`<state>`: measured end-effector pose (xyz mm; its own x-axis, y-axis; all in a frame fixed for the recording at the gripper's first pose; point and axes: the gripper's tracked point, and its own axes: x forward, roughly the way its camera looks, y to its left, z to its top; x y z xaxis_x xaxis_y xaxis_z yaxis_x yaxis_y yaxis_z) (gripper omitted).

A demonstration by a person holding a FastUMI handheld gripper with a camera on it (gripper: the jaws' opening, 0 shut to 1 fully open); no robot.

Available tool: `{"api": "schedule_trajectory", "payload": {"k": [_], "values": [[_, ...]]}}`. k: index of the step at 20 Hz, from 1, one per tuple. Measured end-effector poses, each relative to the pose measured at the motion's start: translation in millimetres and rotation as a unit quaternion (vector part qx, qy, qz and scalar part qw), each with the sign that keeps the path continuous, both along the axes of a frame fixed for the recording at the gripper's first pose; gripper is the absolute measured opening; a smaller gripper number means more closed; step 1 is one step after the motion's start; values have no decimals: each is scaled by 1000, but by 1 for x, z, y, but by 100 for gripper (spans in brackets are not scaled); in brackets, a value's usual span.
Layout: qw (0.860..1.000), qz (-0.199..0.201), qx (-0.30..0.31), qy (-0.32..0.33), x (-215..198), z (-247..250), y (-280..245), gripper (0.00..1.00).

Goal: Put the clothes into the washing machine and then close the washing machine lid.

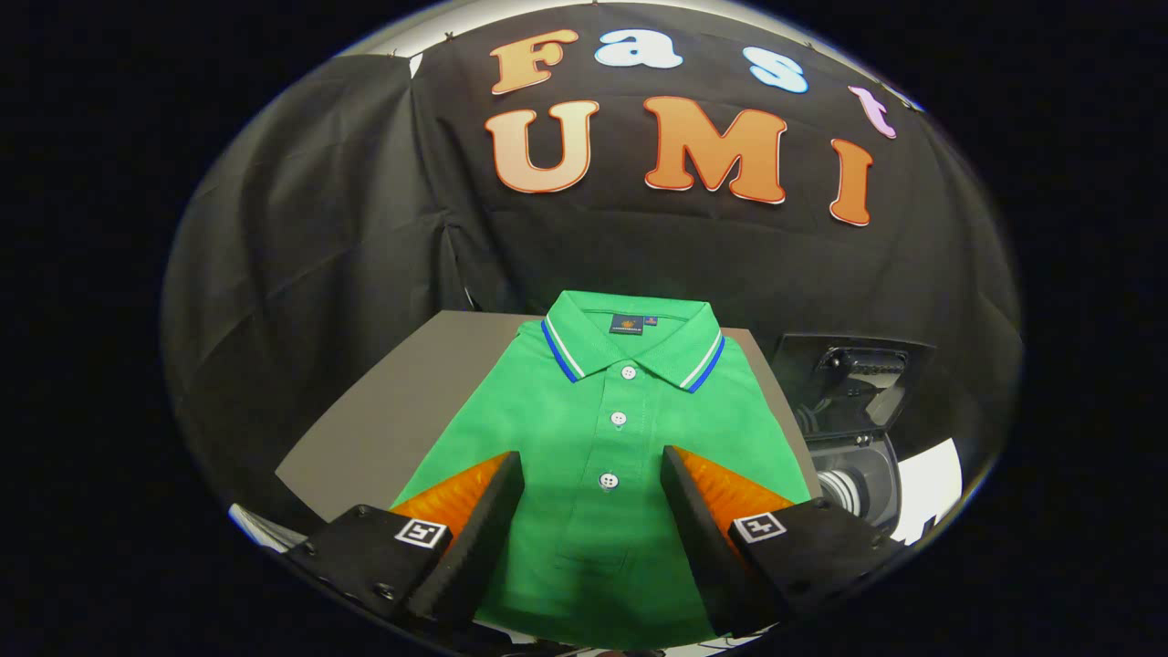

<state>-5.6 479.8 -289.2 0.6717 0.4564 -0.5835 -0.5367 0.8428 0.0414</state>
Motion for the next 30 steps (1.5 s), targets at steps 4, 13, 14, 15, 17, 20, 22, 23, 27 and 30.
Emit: {"api": "schedule_trajectory", "payload": {"k": [4,13,14,15,17,20,22,23,27,30], "values": [[1000,6,1,8,1,-2,-2,97],[999,38,4,-10,-2,-2,-3,64],[999,38,7,-9,-3,-1,-2,60],[999,33,8,-7,-2,-3,-3,56],[999,42,2,-4,-4,-3,-4,52],[999,36,25,-12,-2,-1,-6,48],[999,38,26,-17,-2,-2,-8,39],[999,34,37,-18,-1,0,-8,33],[996,52,66,-21,2,2,-9,17],[992,71,87,-53,-2,14,-16,14]]}}
